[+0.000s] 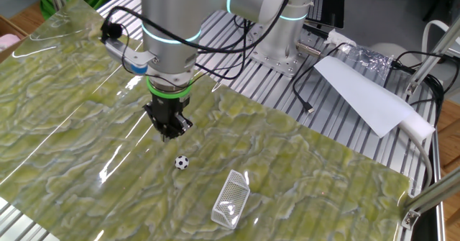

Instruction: Push the soccer ball into the goal

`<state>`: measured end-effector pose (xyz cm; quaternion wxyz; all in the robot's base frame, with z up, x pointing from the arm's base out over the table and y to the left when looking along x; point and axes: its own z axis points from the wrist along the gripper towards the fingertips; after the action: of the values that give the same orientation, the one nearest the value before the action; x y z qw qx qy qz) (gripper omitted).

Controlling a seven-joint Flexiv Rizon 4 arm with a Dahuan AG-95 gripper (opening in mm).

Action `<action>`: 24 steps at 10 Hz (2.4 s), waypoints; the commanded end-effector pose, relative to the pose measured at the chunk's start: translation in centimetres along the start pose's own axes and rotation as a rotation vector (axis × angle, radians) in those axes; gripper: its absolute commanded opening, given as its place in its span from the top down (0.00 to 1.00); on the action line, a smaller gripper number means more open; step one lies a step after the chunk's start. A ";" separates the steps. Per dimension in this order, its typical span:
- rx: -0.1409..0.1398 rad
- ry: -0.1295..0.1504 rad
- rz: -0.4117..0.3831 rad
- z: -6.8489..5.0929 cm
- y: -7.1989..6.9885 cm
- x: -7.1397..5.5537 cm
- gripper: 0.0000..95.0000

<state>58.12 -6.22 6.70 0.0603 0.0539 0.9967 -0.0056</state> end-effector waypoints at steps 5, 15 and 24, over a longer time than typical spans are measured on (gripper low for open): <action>-0.005 0.002 0.002 1.0 0.0 0.3 1.00; -0.010 0.001 -0.009 1.6 0.1 0.6 1.00; -0.020 0.000 -0.018 1.6 0.1 0.6 1.00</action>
<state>57.73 -6.05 5.03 0.0596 0.0440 0.9972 0.0047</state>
